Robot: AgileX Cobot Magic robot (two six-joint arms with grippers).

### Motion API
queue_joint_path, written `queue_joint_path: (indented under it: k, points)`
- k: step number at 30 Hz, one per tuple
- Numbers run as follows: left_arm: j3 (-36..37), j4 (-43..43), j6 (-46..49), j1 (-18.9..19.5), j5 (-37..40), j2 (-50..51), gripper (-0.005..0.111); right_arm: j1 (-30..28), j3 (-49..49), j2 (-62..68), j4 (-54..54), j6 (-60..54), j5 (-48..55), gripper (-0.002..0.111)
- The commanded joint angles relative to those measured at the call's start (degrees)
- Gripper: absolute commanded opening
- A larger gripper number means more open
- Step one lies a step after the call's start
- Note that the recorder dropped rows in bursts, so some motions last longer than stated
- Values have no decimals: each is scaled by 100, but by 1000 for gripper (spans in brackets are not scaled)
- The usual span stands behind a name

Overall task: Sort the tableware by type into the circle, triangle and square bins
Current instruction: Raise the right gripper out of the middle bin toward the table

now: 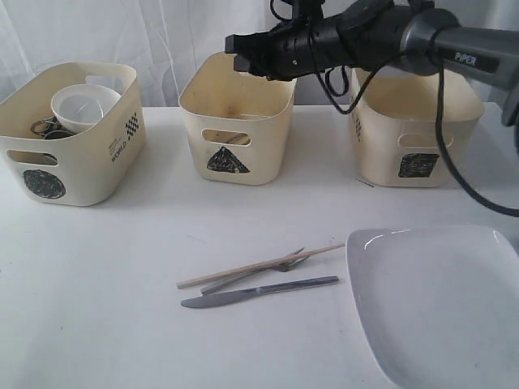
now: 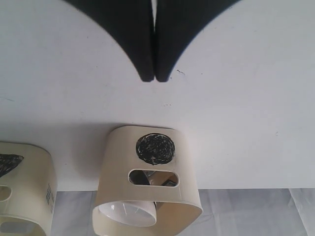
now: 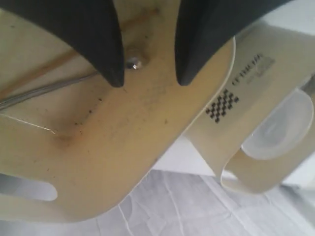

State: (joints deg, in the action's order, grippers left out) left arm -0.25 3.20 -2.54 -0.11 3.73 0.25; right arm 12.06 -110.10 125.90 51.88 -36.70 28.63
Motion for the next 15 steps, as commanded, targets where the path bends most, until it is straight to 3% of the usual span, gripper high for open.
queue_joint_path:
  k: [1,6,11,15]
  points:
    - [25,0,-26,4,-30,-25,0,-8,81,-558,-1820,148,787,34]
    - [25,0,-26,4,-30,-25,0,-8,741,-1233,-3456,-99,1550,34]
    - [25,0,-26,4,-30,-25,0,245,1263,-1531,-3553,-1817,2659,34]
    - [25,0,-26,4,-30,-25,0,515,1584,-1531,-3839,-2311,3193,34]
